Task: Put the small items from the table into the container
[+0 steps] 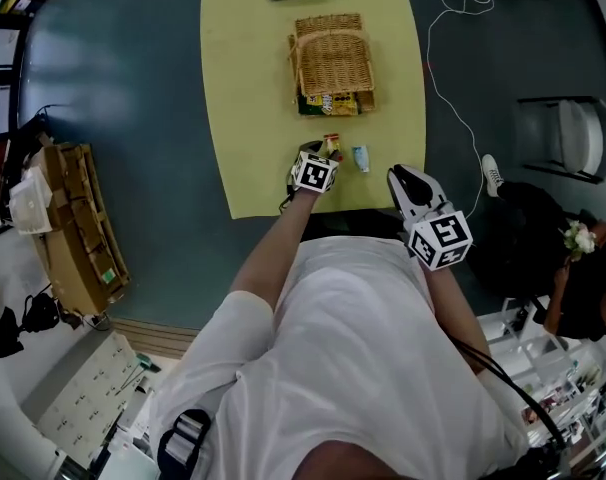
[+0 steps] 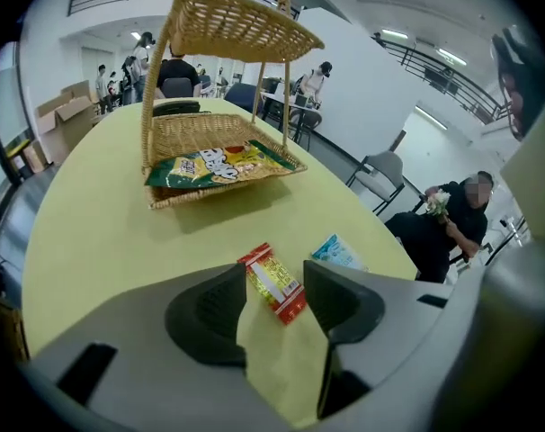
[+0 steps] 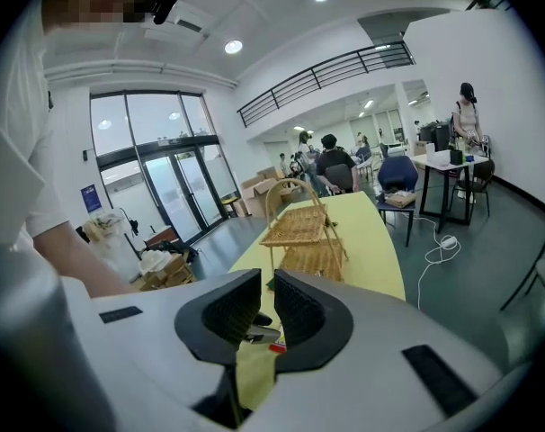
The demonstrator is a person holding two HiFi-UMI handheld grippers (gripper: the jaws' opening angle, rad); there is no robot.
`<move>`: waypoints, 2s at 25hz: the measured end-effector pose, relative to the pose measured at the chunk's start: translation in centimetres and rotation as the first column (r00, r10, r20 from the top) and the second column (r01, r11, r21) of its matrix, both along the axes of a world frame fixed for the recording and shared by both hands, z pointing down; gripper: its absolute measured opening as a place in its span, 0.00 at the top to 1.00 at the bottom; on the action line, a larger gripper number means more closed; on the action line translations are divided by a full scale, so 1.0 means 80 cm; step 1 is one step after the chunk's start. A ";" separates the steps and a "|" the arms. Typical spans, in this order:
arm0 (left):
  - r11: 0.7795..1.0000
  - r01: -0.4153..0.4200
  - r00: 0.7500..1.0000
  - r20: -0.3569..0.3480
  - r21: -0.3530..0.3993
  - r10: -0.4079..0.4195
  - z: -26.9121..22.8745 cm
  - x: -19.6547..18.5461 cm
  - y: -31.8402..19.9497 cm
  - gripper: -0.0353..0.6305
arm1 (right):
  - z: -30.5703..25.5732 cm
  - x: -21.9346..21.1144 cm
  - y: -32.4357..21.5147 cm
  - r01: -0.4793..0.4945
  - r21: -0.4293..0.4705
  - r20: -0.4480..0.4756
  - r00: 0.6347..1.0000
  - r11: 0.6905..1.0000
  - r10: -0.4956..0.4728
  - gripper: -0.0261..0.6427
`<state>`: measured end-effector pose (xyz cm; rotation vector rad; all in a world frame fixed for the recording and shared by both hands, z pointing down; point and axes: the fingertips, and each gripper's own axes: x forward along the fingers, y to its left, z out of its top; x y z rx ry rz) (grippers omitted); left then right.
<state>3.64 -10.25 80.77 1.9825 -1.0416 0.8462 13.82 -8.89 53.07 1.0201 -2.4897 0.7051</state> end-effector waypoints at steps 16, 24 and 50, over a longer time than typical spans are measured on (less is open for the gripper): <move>0.992 -0.122 0.961 0.252 0.008 0.116 0.060 0.017 -0.004 0.71 | 0.032 0.033 0.004 -0.052 -0.067 -0.044 0.998 0.996 0.049 0.88; 1.000 -0.016 0.991 0.129 -0.017 0.018 0.042 -0.002 0.000 0.88 | 0.027 0.023 -0.001 -0.045 -0.048 -0.031 0.999 0.998 0.043 0.88; 0.972 0.094 0.995 -0.001 0.217 -0.096 -0.116 -0.071 -0.119 0.88 | -0.029 -0.034 -0.041 -0.041 0.085 0.023 0.999 0.996 0.039 0.88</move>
